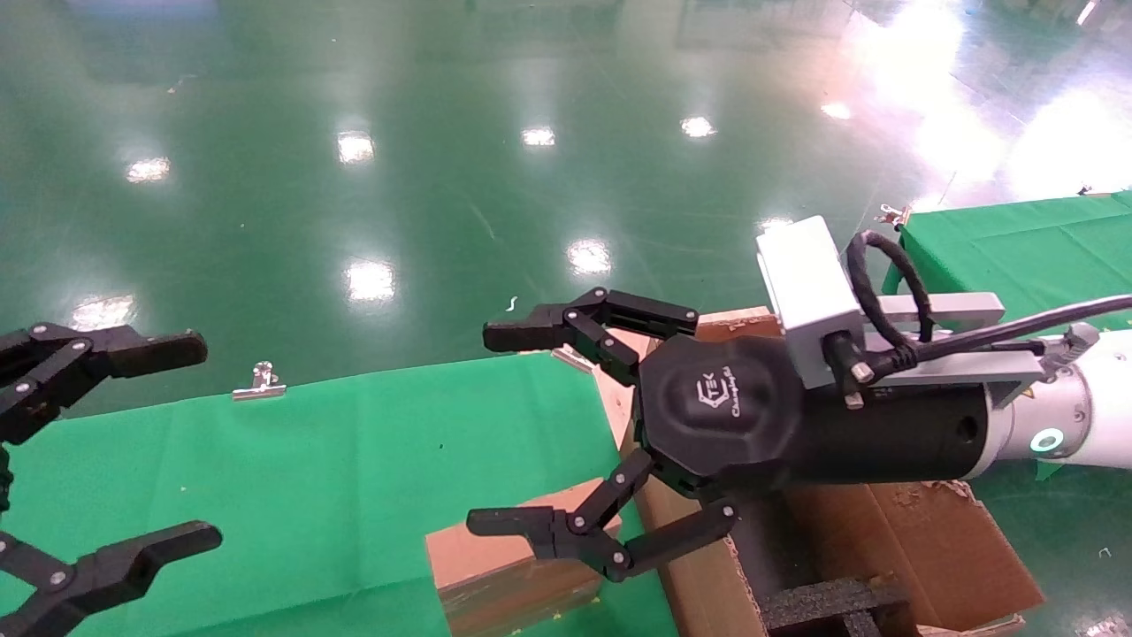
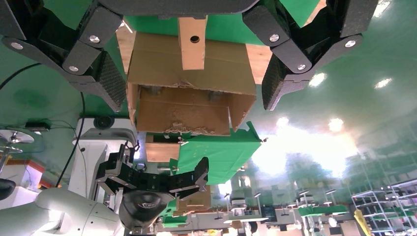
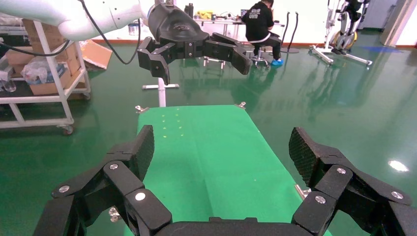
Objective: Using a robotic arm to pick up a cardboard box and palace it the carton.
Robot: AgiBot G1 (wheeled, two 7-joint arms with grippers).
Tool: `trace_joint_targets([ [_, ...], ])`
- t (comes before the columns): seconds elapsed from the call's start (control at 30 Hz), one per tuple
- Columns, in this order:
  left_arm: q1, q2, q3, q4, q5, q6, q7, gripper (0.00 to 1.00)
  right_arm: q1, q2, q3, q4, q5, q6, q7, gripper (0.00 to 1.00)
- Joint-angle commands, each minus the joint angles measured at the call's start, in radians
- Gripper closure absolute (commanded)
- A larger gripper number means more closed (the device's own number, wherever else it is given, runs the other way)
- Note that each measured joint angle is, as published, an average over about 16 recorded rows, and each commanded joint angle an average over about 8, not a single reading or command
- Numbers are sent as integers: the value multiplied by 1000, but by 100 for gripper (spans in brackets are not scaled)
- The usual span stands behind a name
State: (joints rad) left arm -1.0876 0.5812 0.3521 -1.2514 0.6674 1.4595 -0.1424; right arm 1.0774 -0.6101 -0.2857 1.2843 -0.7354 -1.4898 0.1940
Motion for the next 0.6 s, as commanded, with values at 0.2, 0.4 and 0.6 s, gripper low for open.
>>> trace_joint_targets([
  [0.2, 0, 0, 0, 0, 0, 0, 0, 0, 0, 0, 0, 0, 0, 0, 0, 0],
  [0.4, 0, 0, 0, 0, 0, 0, 0, 0, 0, 0, 0, 0, 0, 0, 0, 0],
  [0.6, 0, 0, 0, 0, 0, 0, 0, 55, 0, 0, 0, 0, 0, 0, 0, 0],
])
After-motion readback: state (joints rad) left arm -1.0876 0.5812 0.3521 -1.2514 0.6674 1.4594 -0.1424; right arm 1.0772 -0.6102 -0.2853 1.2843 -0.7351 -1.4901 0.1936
